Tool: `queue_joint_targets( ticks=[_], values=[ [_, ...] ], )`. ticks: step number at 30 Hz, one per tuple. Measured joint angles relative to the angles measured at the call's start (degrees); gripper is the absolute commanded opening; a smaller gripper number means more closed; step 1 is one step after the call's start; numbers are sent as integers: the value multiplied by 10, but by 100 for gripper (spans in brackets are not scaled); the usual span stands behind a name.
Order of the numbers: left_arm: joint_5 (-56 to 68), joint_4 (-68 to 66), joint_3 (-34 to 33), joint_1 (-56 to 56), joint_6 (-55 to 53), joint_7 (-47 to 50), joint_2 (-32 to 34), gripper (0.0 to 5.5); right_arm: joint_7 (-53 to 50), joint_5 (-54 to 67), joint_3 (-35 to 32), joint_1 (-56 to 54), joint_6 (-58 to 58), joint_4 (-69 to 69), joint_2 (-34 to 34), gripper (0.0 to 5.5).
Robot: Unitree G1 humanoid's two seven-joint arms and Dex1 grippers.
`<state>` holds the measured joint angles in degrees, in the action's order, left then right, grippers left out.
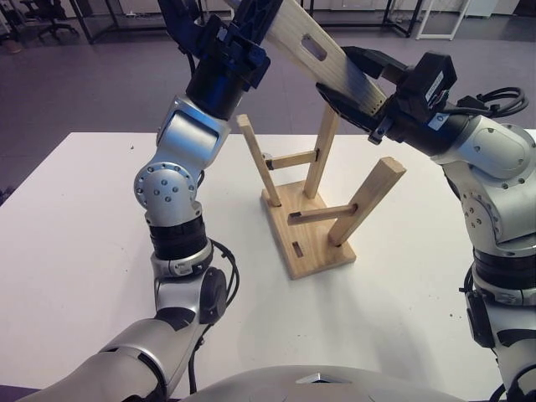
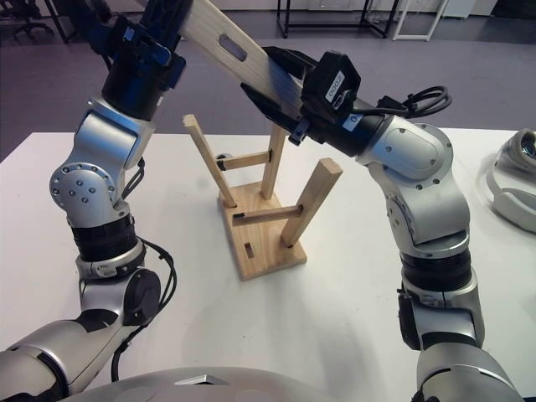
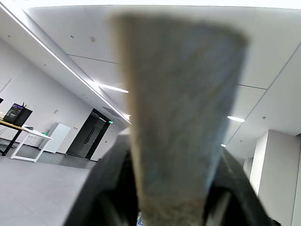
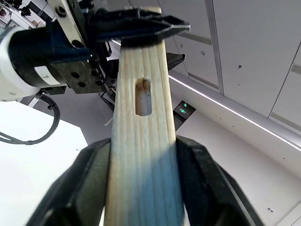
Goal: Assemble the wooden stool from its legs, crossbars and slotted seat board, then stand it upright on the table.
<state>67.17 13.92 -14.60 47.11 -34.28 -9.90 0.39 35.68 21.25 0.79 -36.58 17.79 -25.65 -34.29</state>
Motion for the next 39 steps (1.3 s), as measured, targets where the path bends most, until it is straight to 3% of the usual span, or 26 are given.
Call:
queue_joint_targets(
  ticks=[6,10,15,19,23,28,39],
  values=[
    [-7,-7,-10,-2,22,-2,13,103,-11,11,1,-15,27,-20,19,335],
    [6,9,-44,-44,12,17,58,103,-71,72,-76,-42,96,5,40,339],
    [96,117,-92,-211,-63,81,146,103,-108,96,-185,-21,175,121,-8,339],
    [81,185,-69,-361,-95,115,183,103,-55,66,-136,150,190,173,-14,339],
    [32,217,-6,-449,-65,213,93,103,-30,78,-83,278,192,145,37,339],
    [-35,240,28,-506,-23,276,36,103,-41,84,-62,309,207,64,60,339],
    [-273,290,112,-542,54,239,87,103,-72,107,-22,327,239,-25,97,339]
  ],
)
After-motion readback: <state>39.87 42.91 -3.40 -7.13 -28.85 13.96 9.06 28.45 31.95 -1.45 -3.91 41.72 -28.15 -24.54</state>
